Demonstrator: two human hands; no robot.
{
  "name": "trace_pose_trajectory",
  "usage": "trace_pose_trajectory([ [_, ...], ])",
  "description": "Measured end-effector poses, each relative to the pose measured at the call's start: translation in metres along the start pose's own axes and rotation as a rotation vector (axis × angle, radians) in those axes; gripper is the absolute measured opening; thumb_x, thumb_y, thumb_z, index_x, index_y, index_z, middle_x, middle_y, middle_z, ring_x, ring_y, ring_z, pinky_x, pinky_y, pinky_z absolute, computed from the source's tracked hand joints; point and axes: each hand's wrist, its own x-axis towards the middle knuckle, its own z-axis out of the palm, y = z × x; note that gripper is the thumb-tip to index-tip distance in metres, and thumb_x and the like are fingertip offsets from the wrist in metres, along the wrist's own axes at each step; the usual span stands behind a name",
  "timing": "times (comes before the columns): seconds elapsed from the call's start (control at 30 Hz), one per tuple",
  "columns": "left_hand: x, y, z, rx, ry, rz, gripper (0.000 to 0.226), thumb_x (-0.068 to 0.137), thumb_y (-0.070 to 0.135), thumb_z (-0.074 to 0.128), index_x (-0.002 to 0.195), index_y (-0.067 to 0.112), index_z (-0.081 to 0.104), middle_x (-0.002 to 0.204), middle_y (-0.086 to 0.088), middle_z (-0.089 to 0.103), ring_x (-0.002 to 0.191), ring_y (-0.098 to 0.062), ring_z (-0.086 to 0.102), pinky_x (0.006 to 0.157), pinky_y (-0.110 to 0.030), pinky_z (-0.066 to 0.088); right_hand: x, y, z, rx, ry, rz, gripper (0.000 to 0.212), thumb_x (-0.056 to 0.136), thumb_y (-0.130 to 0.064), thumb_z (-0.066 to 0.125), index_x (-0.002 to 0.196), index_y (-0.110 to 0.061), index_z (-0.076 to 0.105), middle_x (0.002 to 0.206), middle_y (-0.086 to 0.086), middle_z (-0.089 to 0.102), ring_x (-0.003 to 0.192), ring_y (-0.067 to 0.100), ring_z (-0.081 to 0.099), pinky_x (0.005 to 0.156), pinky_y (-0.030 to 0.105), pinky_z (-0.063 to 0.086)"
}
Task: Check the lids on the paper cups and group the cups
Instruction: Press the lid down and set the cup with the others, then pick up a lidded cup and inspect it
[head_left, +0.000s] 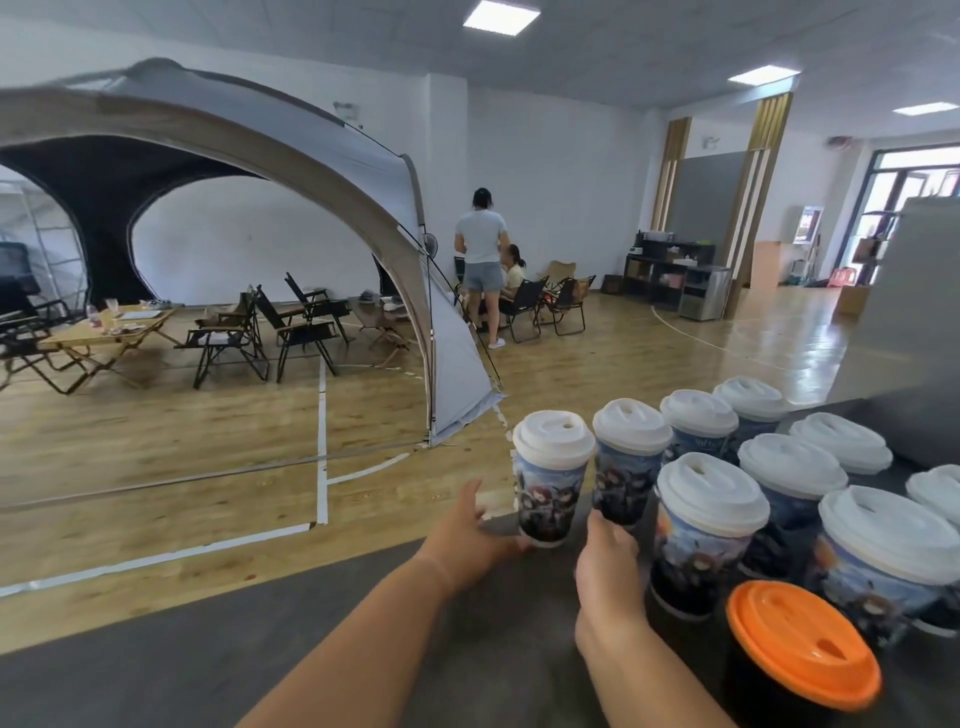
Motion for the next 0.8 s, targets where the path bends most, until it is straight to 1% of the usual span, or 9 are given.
trace_pose_trajectory([
  [0.07,-0.023,-0.012,-0.029,-0.007,0.047,-0.004,0.099,0.078,0.026,0.080,0.152,0.020,0.015,0.149,-0.012,0.040,0.135,-0.021,0.042,0.104,-0.030,0.037,-0.021,0.014,0.011,0.009,-0.014,-0.014,0.026,0.103,-0.021,0.044,0.122,-0.004,0.049,0.095,0.008,0.051,0.084,0.021,0.049,0.068,0.030,0.038],
  [0.17,-0.077,-0.028,-0.089,-0.032,0.160,0.009,0.077,0.087,0.026,0.069,0.149,0.018,0.025,0.143,-0.007,0.048,0.128,-0.017,0.049,0.101,-0.026,0.039,-0.069,0.029,0.049,0.025,-0.149,-0.013,0.025,0.103,-0.021,0.043,0.122,-0.008,0.053,0.109,0.007,0.057,0.100,0.021,0.055,0.085,0.035,0.042],
  [0.23,-0.125,-0.042,-0.137,-0.037,0.237,0.026,0.064,0.091,0.027,0.064,0.146,0.020,0.032,0.139,-0.002,0.052,0.122,-0.013,0.053,0.098,-0.025,0.040,-0.112,0.037,0.083,0.040,-0.253,-0.006,0.016,0.102,-0.022,0.044,0.104,-0.014,0.058,0.105,0.005,0.061,0.092,0.018,0.057,0.077,0.032,0.043],
  [0.3,-0.180,-0.061,-0.189,-0.058,0.308,0.053,0.054,0.092,0.028,0.062,0.141,0.024,0.038,0.135,0.002,0.056,0.114,-0.008,0.057,0.095,-0.024,0.043,-0.163,0.047,0.122,0.028,-0.365,-0.025,0.017,0.102,-0.023,0.044,0.093,-0.018,0.057,0.097,0.005,0.063,0.084,0.018,0.058,0.068,0.031,0.043],
  [0.43,-0.305,-0.117,-0.304,-0.131,0.454,0.059,0.036,0.090,0.022,0.063,0.123,0.030,0.049,0.124,0.005,0.060,0.108,-0.006,0.060,0.098,-0.028,0.047,-0.286,0.081,0.210,0.031,-0.581,-0.026,0.017,0.102,-0.025,0.044,0.097,-0.016,0.057,0.098,0.008,0.065,0.085,0.022,0.059,0.069,0.034,0.045],
  [0.53,-0.403,-0.161,-0.393,-0.165,0.587,0.042,0.043,0.080,0.033,0.068,0.121,0.031,0.055,0.119,0.007,0.063,0.106,-0.008,0.061,0.101,-0.035,0.048,-0.389,0.121,0.284,0.016,-0.734,0.022,0.018,0.103,-0.025,0.044,0.102,-0.013,0.057,0.098,0.009,0.063,0.085,0.022,0.058,0.070,0.035,0.044],
  [0.67,-0.518,-0.199,-0.485,-0.234,0.696,0.036,0.030,0.089,0.019,0.065,0.111,0.036,0.052,0.118,0.002,0.061,0.096,-0.004,0.061,0.087,-0.023,0.049,-0.517,0.165,0.379,-0.048,-0.885,0.019,0.021,0.102,-0.028,0.047,0.112,-0.011,0.055,0.101,0.009,0.062,0.082,0.020,0.058,0.066,0.033,0.044],
  [0.73,-0.564,-0.208,-0.521,-0.249,0.754,0.053,0.032,0.087,0.022,0.067,0.113,0.036,0.053,0.118,0.003,0.062,0.095,-0.002,0.061,0.086,-0.021,0.049,-0.572,0.172,0.418,-0.065,-0.953,0.000,0.017,0.102,-0.029,0.047,0.110,-0.016,0.053,0.107,0.007,0.061,0.089,0.021,0.059,0.071,0.034,0.044],
  [0.8,-0.605,-0.211,-0.549,-0.249,0.809,0.072,0.034,0.090,0.020,0.065,0.119,0.034,0.053,0.120,0.006,0.062,0.103,-0.001,0.061,0.087,-0.020,0.051,-0.618,0.176,0.448,-0.079,-1.013,-0.029,0.009,0.102,-0.027,0.048,0.102,-0.020,0.053,0.109,0.005,0.061,0.097,0.023,0.060,0.080,0.037,0.045],
])
